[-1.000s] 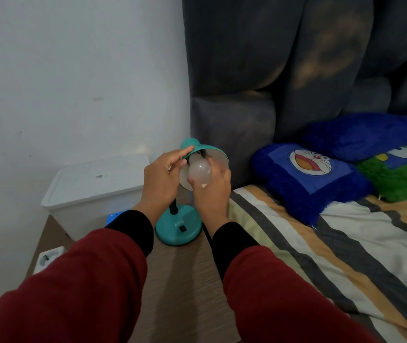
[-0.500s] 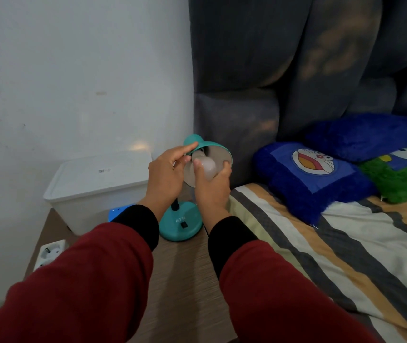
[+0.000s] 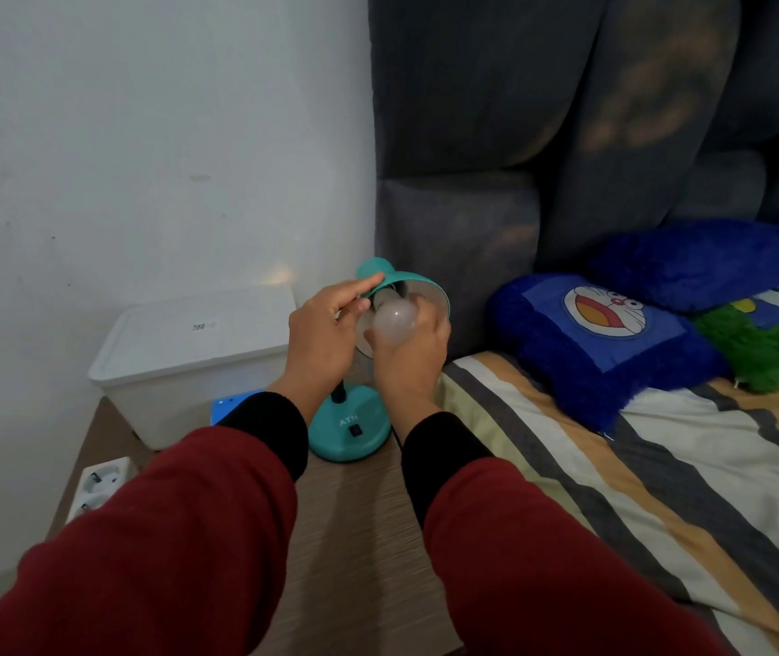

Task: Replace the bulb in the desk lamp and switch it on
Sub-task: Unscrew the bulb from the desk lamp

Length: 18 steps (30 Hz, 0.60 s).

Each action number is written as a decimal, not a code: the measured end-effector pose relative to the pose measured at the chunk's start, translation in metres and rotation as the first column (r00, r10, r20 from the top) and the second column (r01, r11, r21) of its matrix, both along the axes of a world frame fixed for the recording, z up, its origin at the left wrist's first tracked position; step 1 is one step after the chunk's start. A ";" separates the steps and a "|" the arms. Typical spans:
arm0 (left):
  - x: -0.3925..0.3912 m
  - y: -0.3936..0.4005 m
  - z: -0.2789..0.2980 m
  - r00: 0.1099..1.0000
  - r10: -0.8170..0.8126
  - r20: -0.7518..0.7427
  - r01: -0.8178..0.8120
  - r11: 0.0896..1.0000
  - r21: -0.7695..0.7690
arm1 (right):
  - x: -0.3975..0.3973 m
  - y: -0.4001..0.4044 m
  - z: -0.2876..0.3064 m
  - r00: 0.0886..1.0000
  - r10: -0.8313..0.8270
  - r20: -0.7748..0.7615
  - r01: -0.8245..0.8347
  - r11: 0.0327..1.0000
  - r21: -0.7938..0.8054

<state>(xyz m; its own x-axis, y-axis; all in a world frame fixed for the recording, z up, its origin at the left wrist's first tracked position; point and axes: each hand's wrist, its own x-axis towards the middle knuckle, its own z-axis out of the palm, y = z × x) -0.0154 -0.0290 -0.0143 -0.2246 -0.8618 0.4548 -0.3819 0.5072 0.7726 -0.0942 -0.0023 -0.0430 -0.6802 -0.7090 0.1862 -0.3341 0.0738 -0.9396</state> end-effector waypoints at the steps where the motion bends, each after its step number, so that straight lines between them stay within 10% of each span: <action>1: 0.000 0.000 0.000 1.000 -0.001 -0.001 0.001 1.000 0.002 | 0.000 0.000 -0.001 0.998 -0.007 -0.068 0.005 1.000 -0.025; 6: 0.000 0.000 0.000 1.000 -0.003 0.010 0.003 1.000 0.012 | 0.003 -0.003 -0.002 0.961 0.028 0.275 -0.027 1.000 -0.009; 11: 0.002 0.000 0.002 1.000 0.000 0.015 -0.001 1.000 0.014 | -0.001 0.004 -0.001 0.994 0.018 -0.109 -0.021 1.000 -0.022; 16: 0.000 0.000 0.002 1.000 -0.003 0.028 0.002 1.000 0.014 | 0.000 -0.001 0.000 0.960 0.035 0.276 -0.026 0.999 -0.035; 18: 0.000 0.000 0.002 1.000 0.009 0.025 -0.010 1.000 0.016 | 0.001 -0.001 -0.001 0.984 0.029 0.177 -0.027 1.000 -0.013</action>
<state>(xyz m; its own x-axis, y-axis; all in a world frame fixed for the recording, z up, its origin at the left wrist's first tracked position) -0.0154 -0.0289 -0.0119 -0.2272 -0.8710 0.4355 -0.4057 0.4912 0.7708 -0.0936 -0.0029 -0.0435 -0.6827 -0.7271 0.0724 -0.1641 0.0561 -0.9848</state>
